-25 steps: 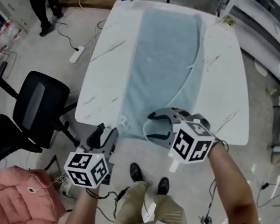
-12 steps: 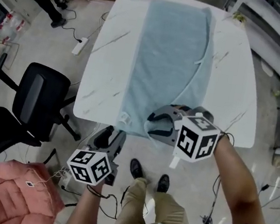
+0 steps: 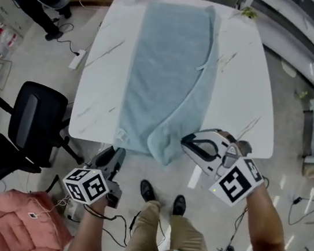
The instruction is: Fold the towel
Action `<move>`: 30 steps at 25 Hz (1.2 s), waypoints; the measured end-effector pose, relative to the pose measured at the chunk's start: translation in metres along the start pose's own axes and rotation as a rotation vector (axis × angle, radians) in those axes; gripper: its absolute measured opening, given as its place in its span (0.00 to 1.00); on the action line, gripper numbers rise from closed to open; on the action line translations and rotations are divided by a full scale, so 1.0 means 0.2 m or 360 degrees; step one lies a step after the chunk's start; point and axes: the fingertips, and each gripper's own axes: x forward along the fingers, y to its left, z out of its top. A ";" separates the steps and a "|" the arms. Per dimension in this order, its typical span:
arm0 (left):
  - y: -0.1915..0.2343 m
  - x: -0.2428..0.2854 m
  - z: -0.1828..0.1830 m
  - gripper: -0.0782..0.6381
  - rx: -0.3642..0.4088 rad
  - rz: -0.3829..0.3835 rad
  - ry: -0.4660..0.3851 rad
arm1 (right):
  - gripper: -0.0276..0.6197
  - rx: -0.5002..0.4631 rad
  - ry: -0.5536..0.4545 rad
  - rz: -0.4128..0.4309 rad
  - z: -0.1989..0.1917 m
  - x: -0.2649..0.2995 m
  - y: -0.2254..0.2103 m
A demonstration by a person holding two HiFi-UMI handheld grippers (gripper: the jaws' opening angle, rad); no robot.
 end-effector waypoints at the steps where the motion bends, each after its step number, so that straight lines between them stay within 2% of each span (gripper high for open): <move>1: 0.00 -0.01 0.00 0.22 0.0001 0.0006 0.0000 | 0.07 0.0049 0.0011 -0.0076 -0.04 -0.08 0.01; 3: 0.01 -0.01 0.01 0.22 0.0003 0.0013 -0.0006 | 0.07 0.0160 0.0068 -0.0178 -0.16 -0.22 0.07; 5: 0.00 -0.01 0.02 0.22 -0.0001 0.0011 -0.0012 | 0.07 0.0258 0.0125 -0.0220 -0.26 -0.30 0.14; 8: 0.00 0.00 0.02 0.22 -0.0001 0.0012 -0.0010 | 0.11 0.0324 0.0139 -0.0217 -0.25 -0.31 0.18; 10: 0.00 -0.01 0.01 0.22 0.0006 0.0022 -0.0010 | 0.16 0.0288 0.0117 -0.0163 -0.15 -0.24 0.16; 13: -0.02 -0.01 0.01 0.21 0.0014 0.0024 -0.0007 | 0.22 0.0154 0.0092 -0.0036 0.00 -0.07 0.13; 16: -0.03 0.00 0.01 0.19 0.0017 0.0018 -0.0003 | 0.26 0.0074 0.0098 0.0103 0.07 0.11 0.10; 22: -0.04 0.01 0.00 0.17 0.0005 -0.0017 0.0010 | 0.32 -0.0023 0.0190 0.0369 0.06 0.37 0.12; 30: -0.02 0.00 -0.01 0.16 0.0042 -0.0042 0.0055 | 0.34 0.0015 0.0250 0.0523 0.01 0.52 0.15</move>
